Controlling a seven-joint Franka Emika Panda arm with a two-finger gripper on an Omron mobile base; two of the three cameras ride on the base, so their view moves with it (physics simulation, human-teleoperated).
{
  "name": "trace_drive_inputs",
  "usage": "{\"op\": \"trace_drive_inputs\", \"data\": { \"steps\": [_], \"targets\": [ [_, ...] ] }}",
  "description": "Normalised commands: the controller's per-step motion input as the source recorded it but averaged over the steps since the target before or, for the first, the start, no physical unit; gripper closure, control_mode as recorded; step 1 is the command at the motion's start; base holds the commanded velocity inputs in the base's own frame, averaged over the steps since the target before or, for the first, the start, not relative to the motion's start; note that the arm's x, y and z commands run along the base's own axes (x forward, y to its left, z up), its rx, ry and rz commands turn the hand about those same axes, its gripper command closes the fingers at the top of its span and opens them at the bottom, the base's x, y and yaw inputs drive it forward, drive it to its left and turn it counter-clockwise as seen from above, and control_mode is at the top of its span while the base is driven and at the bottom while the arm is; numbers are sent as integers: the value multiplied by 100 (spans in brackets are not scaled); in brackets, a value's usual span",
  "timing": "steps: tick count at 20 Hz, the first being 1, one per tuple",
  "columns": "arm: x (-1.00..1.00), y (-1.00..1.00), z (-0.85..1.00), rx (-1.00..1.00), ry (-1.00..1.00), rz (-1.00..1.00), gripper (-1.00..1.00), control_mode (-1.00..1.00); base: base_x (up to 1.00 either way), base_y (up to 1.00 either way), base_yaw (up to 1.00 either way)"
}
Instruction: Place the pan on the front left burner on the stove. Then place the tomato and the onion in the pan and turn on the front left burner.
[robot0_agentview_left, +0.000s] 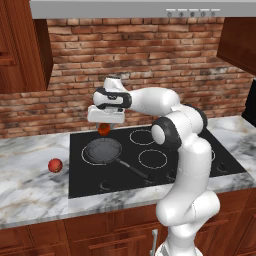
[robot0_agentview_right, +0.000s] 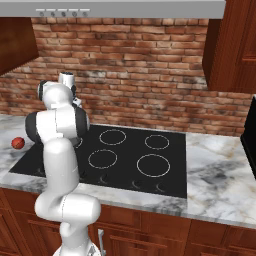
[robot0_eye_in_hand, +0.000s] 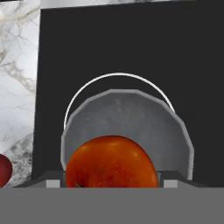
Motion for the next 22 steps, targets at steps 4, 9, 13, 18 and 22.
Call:
{"op": "trace_drive_inputs", "data": {
  "steps": [4, 9, 13, 18, 22],
  "targets": [
    [23, 14, -46, 0, 10, 0, 100, -100, 0, 0, 0],
    [19, 19, -37, 0, 11, 0, 100, -100, 0, 0, 0],
    [11, 24, -44, 0, 10, 0, 100, -100, 0, 0, 0],
    [7, 7, -32, 0, 6, 0, 100, -100, 0, 0, 0],
    [0, 0, -15, 0, 2, 0, 100, -100, 0, 0, 0]
  ]
}}
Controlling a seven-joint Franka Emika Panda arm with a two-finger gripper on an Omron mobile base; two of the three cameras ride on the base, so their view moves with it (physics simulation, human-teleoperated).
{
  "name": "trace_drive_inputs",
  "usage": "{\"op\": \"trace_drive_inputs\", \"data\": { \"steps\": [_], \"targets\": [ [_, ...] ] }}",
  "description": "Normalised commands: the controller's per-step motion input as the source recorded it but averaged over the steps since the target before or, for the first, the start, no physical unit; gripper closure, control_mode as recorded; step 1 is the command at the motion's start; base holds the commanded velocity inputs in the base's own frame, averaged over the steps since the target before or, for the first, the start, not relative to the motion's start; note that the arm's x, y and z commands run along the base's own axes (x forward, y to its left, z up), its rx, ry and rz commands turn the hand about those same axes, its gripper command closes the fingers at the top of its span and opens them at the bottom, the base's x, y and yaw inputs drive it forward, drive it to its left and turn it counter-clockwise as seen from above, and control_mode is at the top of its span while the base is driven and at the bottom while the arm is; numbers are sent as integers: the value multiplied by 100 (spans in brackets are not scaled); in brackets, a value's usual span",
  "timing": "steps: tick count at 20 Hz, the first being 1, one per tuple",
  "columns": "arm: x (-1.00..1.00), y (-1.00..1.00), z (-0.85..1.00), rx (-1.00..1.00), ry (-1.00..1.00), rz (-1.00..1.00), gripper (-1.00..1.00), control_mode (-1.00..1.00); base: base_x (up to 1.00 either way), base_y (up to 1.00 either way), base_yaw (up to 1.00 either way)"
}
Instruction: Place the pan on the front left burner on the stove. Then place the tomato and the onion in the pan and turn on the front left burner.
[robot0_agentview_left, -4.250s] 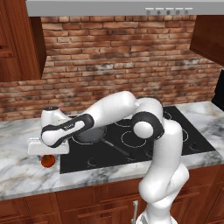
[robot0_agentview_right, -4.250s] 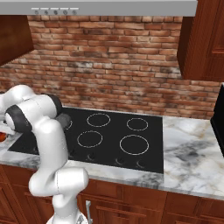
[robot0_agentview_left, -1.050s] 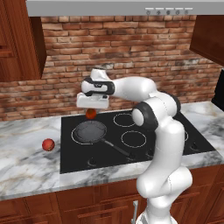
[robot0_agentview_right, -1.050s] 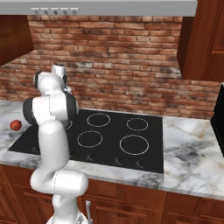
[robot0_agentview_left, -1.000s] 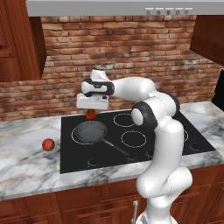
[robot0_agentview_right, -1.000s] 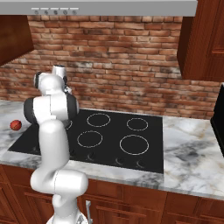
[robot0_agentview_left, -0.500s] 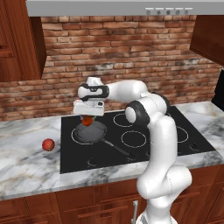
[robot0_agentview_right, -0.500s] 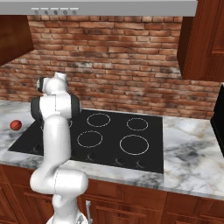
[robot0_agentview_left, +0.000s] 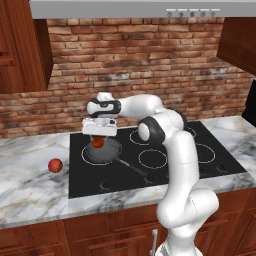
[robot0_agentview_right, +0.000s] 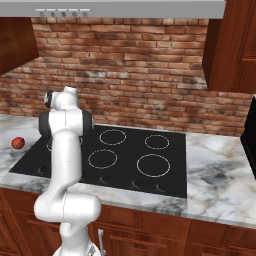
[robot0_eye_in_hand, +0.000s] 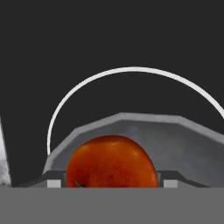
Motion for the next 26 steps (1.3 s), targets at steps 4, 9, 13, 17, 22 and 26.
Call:
{"op": "trace_drive_inputs", "data": {
  "steps": [4, 9, 13, 17, 22, 26],
  "targets": [
    [0, 0, -6, 0, 6, 0, 100, -100, 0, 0, 0],
    [-1, 0, -5, 0, 4, 0, 100, -100, 0, 0, 0],
    [-4, 0, 0, 0, 0, 0, 100, -100, 0, 0, 0],
    [-11, 0, 0, 0, 0, 0, 100, -100, 0, 0, 0],
    [-16, 0, -3, 1, 0, 0, 100, -100, 0, 0, 0],
    [0, 0, -23, 0, 0, 0, 100, -100, 0, 0, 0]
  ]
}}
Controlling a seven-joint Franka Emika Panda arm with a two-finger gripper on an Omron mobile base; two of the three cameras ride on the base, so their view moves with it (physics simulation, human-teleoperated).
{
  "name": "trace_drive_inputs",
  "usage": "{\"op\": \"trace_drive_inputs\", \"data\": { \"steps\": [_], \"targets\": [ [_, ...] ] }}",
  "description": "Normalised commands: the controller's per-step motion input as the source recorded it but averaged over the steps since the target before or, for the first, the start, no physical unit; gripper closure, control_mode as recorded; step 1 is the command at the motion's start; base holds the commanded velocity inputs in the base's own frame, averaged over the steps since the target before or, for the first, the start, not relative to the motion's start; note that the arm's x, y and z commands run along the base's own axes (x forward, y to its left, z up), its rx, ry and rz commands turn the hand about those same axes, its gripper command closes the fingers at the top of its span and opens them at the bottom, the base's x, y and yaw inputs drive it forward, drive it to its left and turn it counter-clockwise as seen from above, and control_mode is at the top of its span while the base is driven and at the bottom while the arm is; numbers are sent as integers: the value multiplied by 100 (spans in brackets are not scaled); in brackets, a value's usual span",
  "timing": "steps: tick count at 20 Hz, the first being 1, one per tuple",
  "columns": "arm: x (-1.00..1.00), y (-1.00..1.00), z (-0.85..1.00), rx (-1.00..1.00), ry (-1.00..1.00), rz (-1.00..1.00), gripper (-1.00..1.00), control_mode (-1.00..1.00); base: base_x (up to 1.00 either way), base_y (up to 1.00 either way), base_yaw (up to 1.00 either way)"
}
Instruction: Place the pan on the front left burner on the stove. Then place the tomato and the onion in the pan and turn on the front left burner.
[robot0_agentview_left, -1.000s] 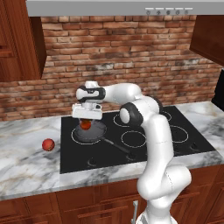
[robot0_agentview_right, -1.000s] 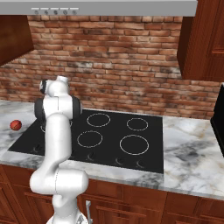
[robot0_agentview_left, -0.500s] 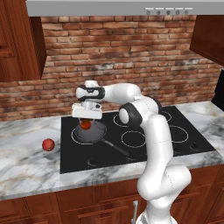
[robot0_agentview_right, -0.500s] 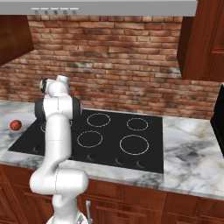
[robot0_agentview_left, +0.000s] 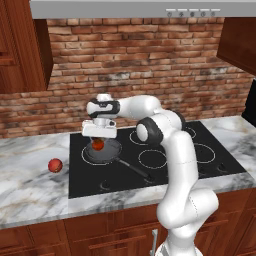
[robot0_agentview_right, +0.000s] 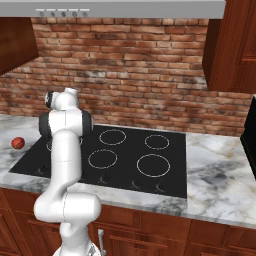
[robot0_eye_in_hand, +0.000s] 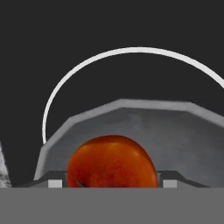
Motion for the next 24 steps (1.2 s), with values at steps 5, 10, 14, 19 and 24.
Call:
{"op": "trace_drive_inputs", "data": {
  "steps": [5, 10, 14, 19, 24],
  "targets": [
    [0, 0, -14, 0, 0, 0, 100, -100, 0, 0, 0],
    [0, 0, 0, 0, 0, 0, -100, -100, 0, 0, 0],
    [0, 0, 0, 0, 0, 0, -100, -100, 0, 0, 0],
    [-11, -2, 0, 5, -4, 0, -100, -100, 0, 0, 0],
    [-27, -12, 15, 15, -16, 0, -100, -100, 0, 0, 0]
  ]
}}
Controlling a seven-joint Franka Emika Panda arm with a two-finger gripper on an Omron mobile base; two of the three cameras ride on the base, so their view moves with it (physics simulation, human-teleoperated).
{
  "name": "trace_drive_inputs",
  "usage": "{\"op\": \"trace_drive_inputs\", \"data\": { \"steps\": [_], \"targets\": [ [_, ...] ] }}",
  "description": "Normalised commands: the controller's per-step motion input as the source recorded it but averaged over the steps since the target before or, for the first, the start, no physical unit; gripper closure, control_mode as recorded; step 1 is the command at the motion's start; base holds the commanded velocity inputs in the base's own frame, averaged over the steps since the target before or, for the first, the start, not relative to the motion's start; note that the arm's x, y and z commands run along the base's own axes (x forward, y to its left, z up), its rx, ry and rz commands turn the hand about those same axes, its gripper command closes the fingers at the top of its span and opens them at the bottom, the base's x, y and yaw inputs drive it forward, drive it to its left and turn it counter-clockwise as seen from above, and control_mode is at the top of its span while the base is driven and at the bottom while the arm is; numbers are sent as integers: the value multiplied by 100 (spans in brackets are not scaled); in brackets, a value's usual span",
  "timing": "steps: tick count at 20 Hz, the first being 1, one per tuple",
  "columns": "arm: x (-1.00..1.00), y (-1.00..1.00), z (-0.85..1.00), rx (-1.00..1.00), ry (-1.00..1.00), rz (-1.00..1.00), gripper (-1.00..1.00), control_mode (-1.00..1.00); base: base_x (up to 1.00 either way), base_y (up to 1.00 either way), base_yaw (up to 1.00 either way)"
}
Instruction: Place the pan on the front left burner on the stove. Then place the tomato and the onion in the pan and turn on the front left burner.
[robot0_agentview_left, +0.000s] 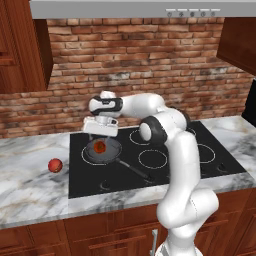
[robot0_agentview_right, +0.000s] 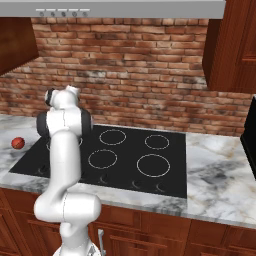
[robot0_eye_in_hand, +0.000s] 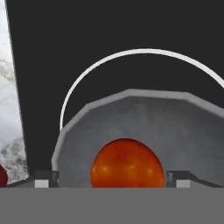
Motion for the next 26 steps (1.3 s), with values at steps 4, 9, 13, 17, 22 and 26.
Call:
{"op": "trace_drive_inputs", "data": {
  "steps": [4, 9, 13, 17, 22, 26],
  "targets": [
    [-33, -12, 26, 17, -14, 0, -100, -100, 0, 0, 0],
    [-24, 15, 20, 4, -2, 0, -100, -100, 0, 0, 0],
    [-14, 54, 32, 0, 0, 0, -100, -100, 0, 0, 0],
    [-3, 48, 51, 0, 0, 0, -100, -100, 0, 0, 0],
    [-10, 37, 16, 0, 0, 1, -100, -100, 0, 0, 0],
    [-28, 25, 3, 0, 0, 8, -100, -100, 0, 0, 0]
  ]
}}
